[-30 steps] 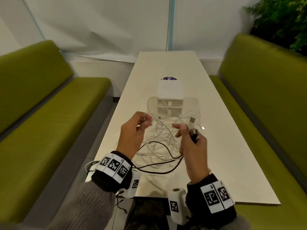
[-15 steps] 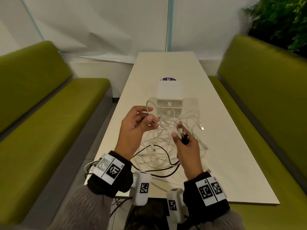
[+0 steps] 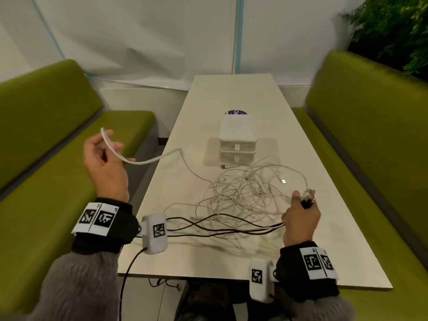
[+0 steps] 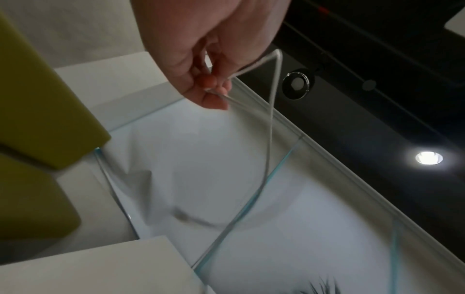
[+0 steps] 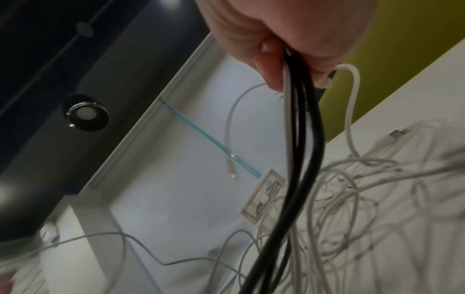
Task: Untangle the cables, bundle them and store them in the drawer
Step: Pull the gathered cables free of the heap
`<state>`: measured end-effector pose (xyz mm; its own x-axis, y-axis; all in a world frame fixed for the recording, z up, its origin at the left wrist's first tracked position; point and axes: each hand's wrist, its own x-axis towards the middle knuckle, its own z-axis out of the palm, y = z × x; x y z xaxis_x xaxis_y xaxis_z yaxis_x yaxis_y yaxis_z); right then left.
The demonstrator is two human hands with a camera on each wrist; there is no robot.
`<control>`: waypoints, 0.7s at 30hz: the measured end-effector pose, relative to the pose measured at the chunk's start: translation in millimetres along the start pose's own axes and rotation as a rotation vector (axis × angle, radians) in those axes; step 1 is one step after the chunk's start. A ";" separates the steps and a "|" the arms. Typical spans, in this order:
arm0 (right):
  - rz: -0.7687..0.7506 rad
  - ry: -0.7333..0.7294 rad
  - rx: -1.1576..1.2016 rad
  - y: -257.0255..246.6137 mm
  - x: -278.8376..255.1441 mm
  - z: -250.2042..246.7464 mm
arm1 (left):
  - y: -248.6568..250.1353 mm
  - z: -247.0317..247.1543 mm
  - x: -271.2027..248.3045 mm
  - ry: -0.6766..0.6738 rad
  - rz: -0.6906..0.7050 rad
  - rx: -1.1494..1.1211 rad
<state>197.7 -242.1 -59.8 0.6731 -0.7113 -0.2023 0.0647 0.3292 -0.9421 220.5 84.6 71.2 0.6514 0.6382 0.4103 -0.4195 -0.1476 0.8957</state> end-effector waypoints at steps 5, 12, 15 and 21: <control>0.055 -0.124 -0.015 -24.0 -10.8 -0.9 | 0.2 7.6 -7.7 -0.079 -0.173 -0.054; -0.100 -0.338 -0.118 -27.1 -63.4 22.7 | 5.6 42.4 -63.8 -0.260 -0.560 -0.390; -0.118 -0.354 -0.172 -25.3 -65.9 23.7 | 5.4 50.2 -76.7 -0.238 -0.764 -0.539; -0.062 -0.403 -0.477 -37.6 -33.3 4.0 | 5.1 48.0 -89.0 -0.250 -0.961 -0.635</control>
<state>175.8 -228.4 -16.6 0.9094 -0.3998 -0.1146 -0.1610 -0.0845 -0.9833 190.7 -9.2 47.5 0.9477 0.1058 -0.3011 0.1178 0.7609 0.6380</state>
